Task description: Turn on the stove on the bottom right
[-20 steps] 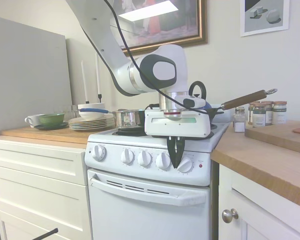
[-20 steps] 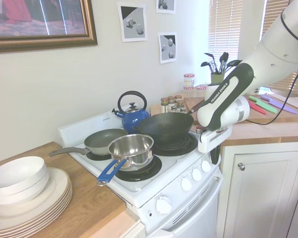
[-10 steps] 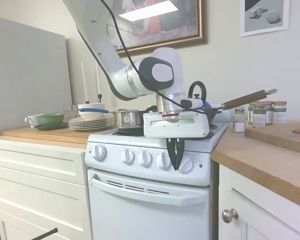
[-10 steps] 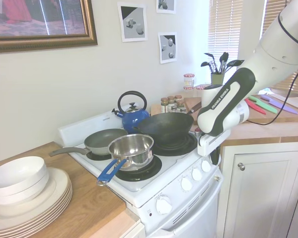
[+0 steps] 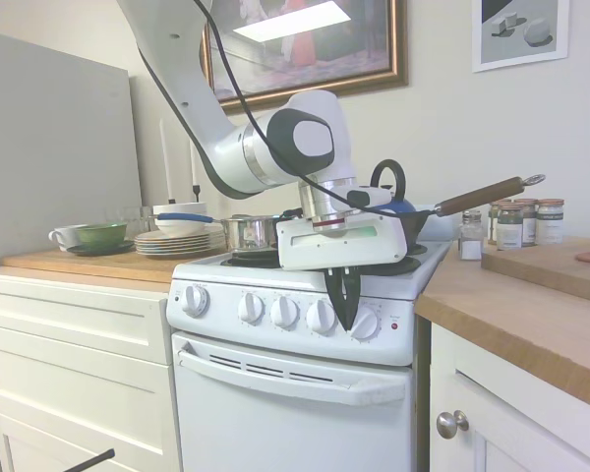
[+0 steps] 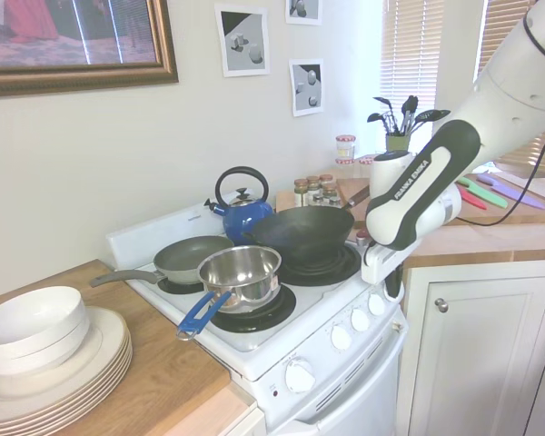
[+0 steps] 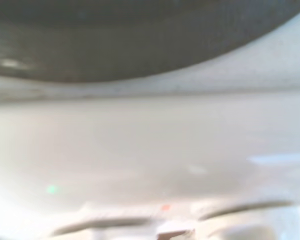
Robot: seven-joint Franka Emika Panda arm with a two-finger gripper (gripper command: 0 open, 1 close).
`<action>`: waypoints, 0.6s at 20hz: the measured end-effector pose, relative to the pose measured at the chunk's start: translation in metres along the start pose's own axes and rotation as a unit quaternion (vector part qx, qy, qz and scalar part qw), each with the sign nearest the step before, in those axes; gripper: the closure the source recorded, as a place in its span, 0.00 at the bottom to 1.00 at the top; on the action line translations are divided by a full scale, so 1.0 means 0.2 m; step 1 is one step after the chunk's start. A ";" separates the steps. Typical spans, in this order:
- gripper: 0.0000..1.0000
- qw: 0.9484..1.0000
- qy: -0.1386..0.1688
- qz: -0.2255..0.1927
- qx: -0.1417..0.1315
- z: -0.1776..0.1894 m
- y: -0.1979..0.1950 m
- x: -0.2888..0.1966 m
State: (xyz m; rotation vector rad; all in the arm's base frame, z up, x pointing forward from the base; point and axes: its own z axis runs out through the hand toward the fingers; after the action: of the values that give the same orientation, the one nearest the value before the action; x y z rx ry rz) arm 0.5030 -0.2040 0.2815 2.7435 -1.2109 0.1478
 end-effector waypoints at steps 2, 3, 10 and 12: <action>1.00 1.000 0.001 -0.005 0.008 -0.05 -0.01 -0.04; 1.00 1.000 0.002 -0.008 0.012 -0.07 -0.02 -0.07; 0.00 0.999 -0.007 -0.005 0.041 -0.25 -0.06 -0.25; 0.00 0.999 -0.012 0.000 0.050 -0.30 -0.08 -0.28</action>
State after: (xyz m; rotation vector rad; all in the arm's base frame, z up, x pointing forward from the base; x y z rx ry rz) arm 0.4741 -0.1425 0.3314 2.8390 -1.2424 0.1817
